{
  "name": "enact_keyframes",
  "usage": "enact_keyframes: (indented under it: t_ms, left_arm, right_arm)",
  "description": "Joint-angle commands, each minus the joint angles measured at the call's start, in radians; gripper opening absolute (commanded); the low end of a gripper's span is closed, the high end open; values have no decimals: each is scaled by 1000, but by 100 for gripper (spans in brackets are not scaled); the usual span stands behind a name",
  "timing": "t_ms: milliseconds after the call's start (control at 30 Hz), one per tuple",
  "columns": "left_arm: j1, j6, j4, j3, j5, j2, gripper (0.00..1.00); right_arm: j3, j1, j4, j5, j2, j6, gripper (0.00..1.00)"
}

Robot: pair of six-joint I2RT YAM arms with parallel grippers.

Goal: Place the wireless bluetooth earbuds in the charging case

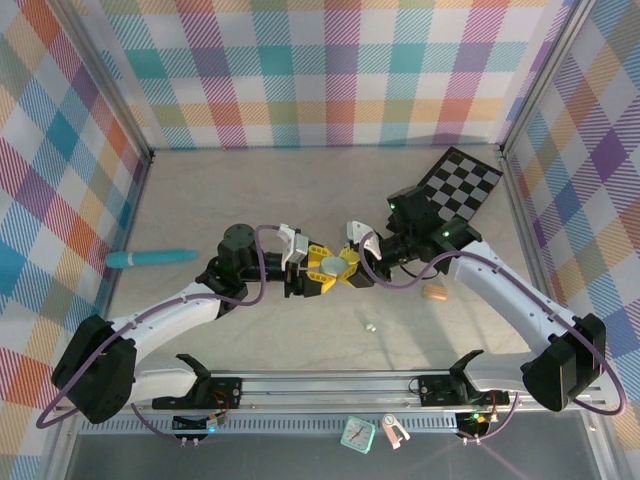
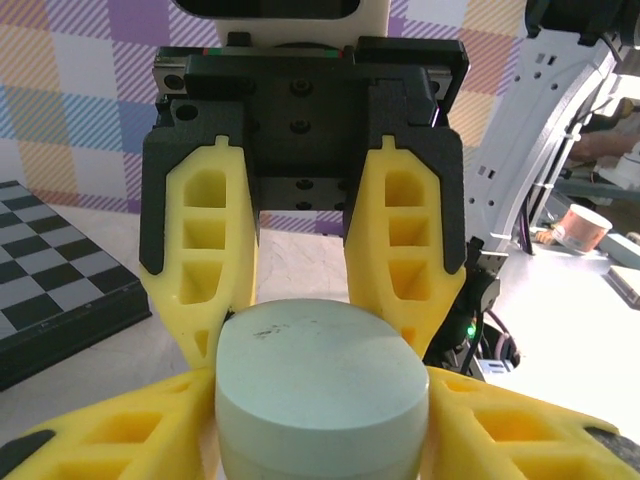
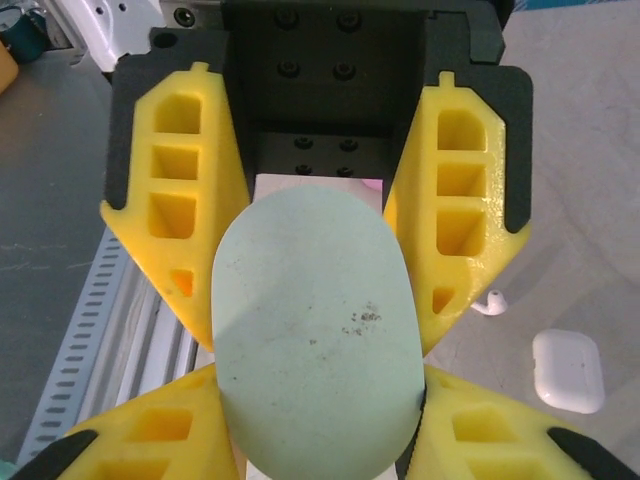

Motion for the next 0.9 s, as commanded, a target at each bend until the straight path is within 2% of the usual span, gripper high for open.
enact_keyframes:
  t_ms: [0,100,233,400,500,633,867]
  left_arm:
    - [-15,-2,75,8,19,1,58]
    - [-17,-7,92,2,7,2,66]
    - [-15,-14,105,0,-2,6,69]
    - [-16,-18,122,-6,-15,14,58]
    - [-15,-31,148,-15,-40,16,57]
    - [-15,-30,156,-24,-63,12,65]
    - [-15,-18,141,-25,-69,7,74]
  right_arm:
    - [-12,-10,89,-57,-21,9,26]
    - [-15,-15,91,-60,-21,13,26]
    - [-19,-20,100,-55,-24,19,26]
    - [-25,-24,114,-63,-30,26,26]
    - [-28,-23,118,-69,-31,25,26]
    - [-35,-23,118,-67,-38,26,26]
    - [-42,-25,116,-55,-50,29,26]
